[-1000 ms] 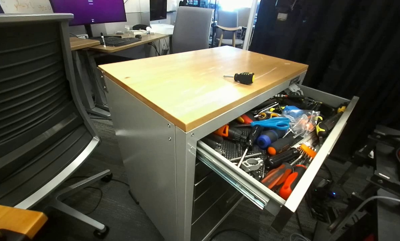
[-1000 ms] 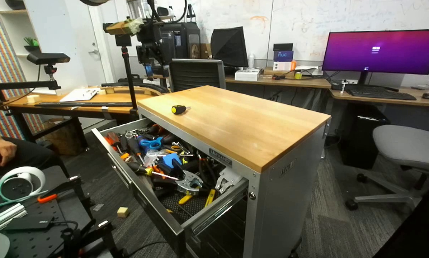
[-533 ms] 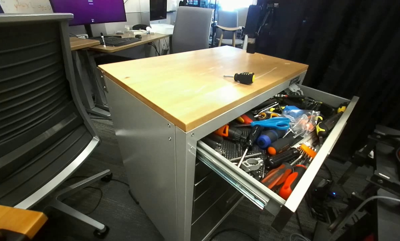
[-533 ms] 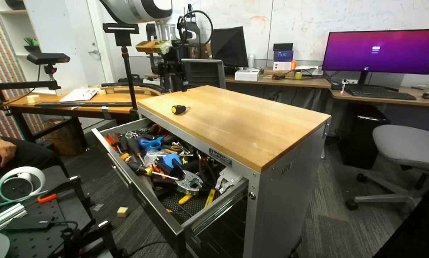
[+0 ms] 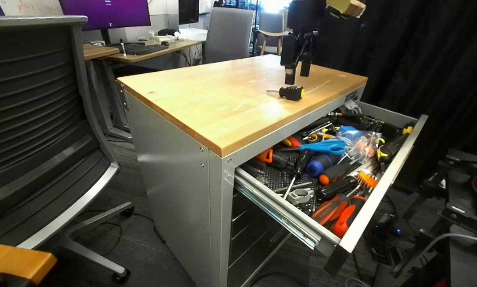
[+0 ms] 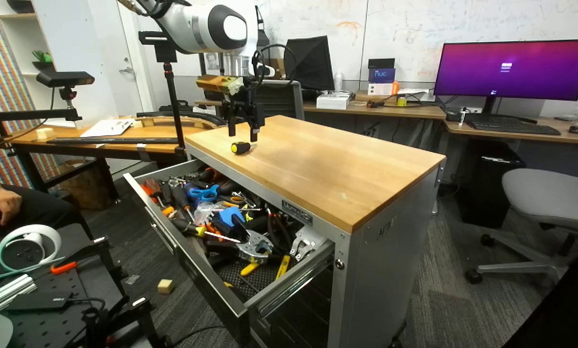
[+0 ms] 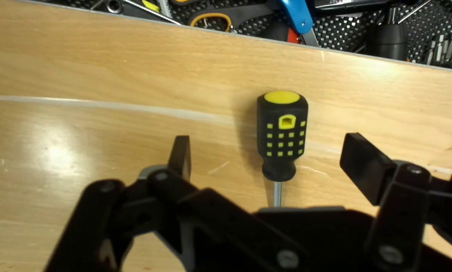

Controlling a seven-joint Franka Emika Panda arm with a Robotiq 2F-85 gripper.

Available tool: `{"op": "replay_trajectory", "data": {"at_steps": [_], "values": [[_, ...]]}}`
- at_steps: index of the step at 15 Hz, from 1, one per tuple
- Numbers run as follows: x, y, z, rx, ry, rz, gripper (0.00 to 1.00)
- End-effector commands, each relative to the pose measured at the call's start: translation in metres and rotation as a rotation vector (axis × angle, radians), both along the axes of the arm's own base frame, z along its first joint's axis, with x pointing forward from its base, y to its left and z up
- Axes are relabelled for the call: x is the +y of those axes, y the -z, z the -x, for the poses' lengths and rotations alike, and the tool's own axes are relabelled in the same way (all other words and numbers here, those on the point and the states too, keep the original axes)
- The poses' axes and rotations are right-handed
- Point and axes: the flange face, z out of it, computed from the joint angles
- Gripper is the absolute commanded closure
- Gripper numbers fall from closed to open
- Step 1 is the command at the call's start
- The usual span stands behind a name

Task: Put the black screwdriver inside the open drawer then push the drawer closed

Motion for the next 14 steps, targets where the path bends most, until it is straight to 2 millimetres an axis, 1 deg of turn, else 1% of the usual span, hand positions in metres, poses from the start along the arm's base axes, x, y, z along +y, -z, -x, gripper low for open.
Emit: {"op": "replay_trajectory", "data": {"at_steps": [1,2,3,4,6,7,8,11,12,13,14], "values": [[0.008,0.005,0.0,0.004,0.001,-0.044,0.0],[0.01,0.006,0.001,0.001,0.005,-0.045,0.0],[0.011,0.008,0.001,-0.009,0.012,-0.037,0.25],[0.011,0.01,0.001,-0.009,0.009,-0.031,0.26],[0.011,0.016,0.0,-0.01,0.011,-0.014,0.42],[0.01,0.019,0.001,-0.007,0.01,-0.008,0.51],[0.01,0.022,0.001,-0.009,0.012,-0.002,0.58],[0.005,0.037,0.0,-0.003,0.032,0.005,0.82],[0.005,0.04,0.001,-0.002,0.037,0.005,0.88],[0.005,0.035,0.005,0.004,0.045,0.0,0.9],[0.005,0.03,0.009,0.003,0.047,0.004,0.89]]}}
